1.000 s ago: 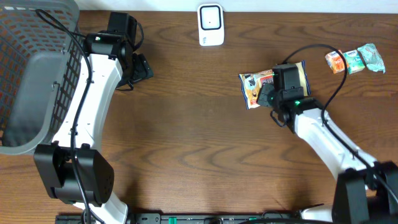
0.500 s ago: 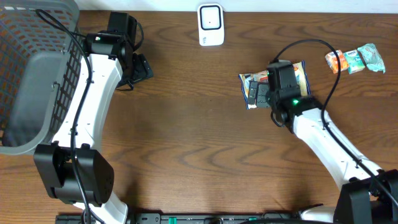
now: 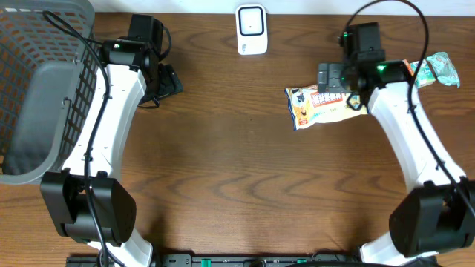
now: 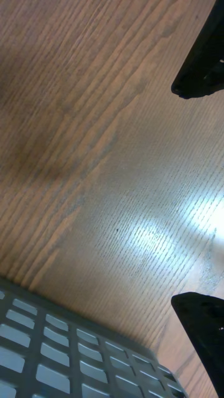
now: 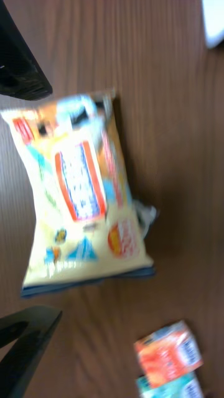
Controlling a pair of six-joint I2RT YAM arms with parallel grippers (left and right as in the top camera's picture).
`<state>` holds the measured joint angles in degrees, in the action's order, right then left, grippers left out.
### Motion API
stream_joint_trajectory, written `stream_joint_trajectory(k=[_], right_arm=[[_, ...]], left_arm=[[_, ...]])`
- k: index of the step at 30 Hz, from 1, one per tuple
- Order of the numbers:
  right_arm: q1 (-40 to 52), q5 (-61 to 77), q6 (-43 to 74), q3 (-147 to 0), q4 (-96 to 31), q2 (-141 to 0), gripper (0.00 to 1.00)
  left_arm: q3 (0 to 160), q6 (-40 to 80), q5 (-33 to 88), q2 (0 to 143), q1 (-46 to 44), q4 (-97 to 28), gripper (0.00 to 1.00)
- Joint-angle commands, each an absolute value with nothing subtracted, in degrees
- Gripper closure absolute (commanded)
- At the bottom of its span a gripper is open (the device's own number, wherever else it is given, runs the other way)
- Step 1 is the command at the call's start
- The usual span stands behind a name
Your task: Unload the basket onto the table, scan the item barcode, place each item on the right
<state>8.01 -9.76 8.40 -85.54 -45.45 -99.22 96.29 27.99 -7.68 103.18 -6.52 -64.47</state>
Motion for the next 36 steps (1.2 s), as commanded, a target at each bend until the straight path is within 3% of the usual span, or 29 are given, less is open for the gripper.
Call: stream_joint_trajectory(k=[1, 7, 16, 30, 36], right_arm=[[5.0, -10.2, 7.2, -86.5, -46.1, -100.0, 0.01], [1.7, -10.7, 7.1, -86.4, -43.6, -100.5, 0.01], [-5.7, 1.0, -2.7, -86.3, -41.2, -103.4, 0.03], [-7.9, 1.7, -7.6, -86.3, -39.4, -108.5, 0.01], [-10.5, 18.6, -11.4, -86.3, -37.4, -113.0, 0.01]], left_arm=[[96.5, 27.0, -8.4, 102.9, -6.3, -64.7, 0.02], [96.5, 27.0, -8.4, 102.9, -6.3, -64.7, 0.02], [96.5, 27.0, -8.4, 102.9, -6.3, -64.7, 0.02], [96.5, 27.0, -8.4, 102.9, -6.3, -64.7, 0.02], [96.5, 27.0, -8.4, 102.9, -6.3, -64.7, 0.02]])
